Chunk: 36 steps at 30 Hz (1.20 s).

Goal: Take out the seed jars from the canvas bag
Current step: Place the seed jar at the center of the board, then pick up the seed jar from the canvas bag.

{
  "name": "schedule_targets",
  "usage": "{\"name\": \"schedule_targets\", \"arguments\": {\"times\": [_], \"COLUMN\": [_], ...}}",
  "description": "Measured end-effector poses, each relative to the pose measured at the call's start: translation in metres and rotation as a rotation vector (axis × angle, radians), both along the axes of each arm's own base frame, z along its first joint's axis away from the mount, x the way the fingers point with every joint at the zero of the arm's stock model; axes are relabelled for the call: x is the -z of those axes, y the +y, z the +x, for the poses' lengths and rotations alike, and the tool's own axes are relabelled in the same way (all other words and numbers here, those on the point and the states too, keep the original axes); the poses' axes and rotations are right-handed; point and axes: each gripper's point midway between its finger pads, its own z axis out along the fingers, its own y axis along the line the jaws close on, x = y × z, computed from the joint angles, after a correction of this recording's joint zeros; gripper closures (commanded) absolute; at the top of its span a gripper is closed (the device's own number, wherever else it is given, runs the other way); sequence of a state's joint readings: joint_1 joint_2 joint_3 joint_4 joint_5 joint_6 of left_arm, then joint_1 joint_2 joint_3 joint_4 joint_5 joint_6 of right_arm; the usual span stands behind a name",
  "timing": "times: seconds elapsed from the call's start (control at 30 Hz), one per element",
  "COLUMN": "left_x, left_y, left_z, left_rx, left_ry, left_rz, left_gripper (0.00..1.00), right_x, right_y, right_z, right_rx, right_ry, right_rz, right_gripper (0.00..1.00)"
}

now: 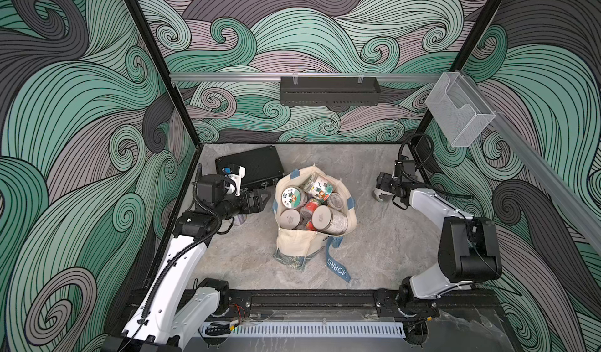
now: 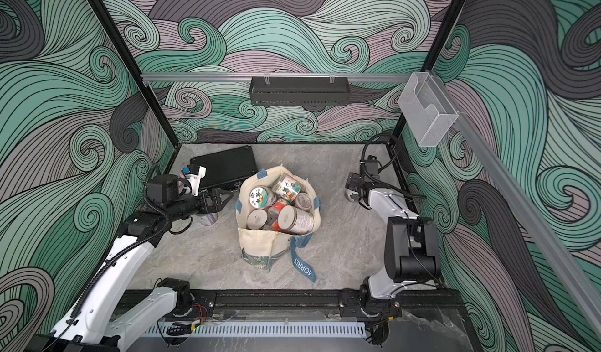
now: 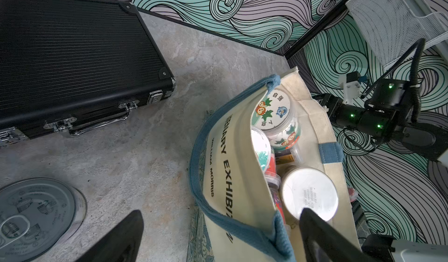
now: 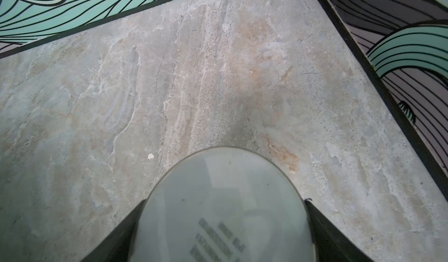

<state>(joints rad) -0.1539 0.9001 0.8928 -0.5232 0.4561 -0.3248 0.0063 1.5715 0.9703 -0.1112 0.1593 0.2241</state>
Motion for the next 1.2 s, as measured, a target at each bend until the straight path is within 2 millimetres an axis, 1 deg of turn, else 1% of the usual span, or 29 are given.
{"name": "schedule_targets", "arguments": {"times": [0.07,0.13,0.17,0.23,0.3,0.4,0.5,0.6,0.67,0.73,0.83,0.93,1.07,1.13,1.2], "left_x": [0.000,0.000,0.000,0.000,0.000,0.000,0.000,0.000,0.000,-0.001,-0.003,-0.008,-0.017,-0.032,-0.051], "left_y": [0.000,0.000,0.000,0.000,0.000,0.000,0.000,0.000,0.000,0.000,0.000,0.001,0.002,0.001,0.001], "left_z": [0.000,0.000,0.000,0.000,0.000,0.000,0.000,0.000,0.000,0.000,0.000,-0.001,0.002,0.009,0.021], "left_rx": [0.000,0.000,0.000,0.000,0.000,0.000,0.000,0.000,-0.001,-0.001,-0.005,-0.012,-0.025,-0.028,-0.035], "left_ry": [0.001,0.002,0.002,0.002,0.002,0.002,0.002,0.001,0.000,-0.003,-0.012,-0.033,-0.048,-0.069,-0.101], "left_rz": [0.000,0.000,0.000,0.000,0.000,0.000,0.000,0.000,0.000,-0.002,-0.008,-0.009,-0.017,-0.021,-0.023], "left_gripper": [0.01,0.01,0.01,0.01,0.02,0.01,0.01,0.02,0.02,0.02,0.02,0.01,0.01,0.01,0.01], "right_x": [0.000,0.001,0.000,-0.003,-0.011,-0.034,-0.067,-0.103,-0.126,-0.143,-0.160,-0.169,-0.176,-0.180,-0.184], "right_y": [-0.001,-0.002,-0.003,-0.004,-0.004,-0.004,-0.002,0.005,0.012,0.019,0.031,0.049,0.083,0.099,0.114], "right_z": [0.000,-0.001,-0.002,-0.004,-0.006,-0.011,-0.018,-0.031,-0.040,-0.047,-0.058,-0.070,-0.081,-0.084,-0.087], "right_rx": [-0.003,-0.004,-0.004,-0.005,-0.005,-0.004,-0.011,-0.042,-0.072,-0.104,-0.151,-0.205,-0.305,-0.352,-0.397], "right_ry": [0.002,0.009,0.013,0.016,0.010,-0.021,-0.080,-0.146,-0.184,-0.211,-0.241,-0.252,-0.246,-0.239,-0.229], "right_rz": [-0.012,-0.022,-0.028,-0.036,-0.039,-0.038,-0.029,-0.002,0.024,0.050,0.103,0.156,0.222,0.247,0.263], "right_gripper": [0.09,0.07,0.02,0.01,0.01,0.01,0.01,0.01,0.01,0.01,0.01,0.01,0.01,0.01,0.01]}}
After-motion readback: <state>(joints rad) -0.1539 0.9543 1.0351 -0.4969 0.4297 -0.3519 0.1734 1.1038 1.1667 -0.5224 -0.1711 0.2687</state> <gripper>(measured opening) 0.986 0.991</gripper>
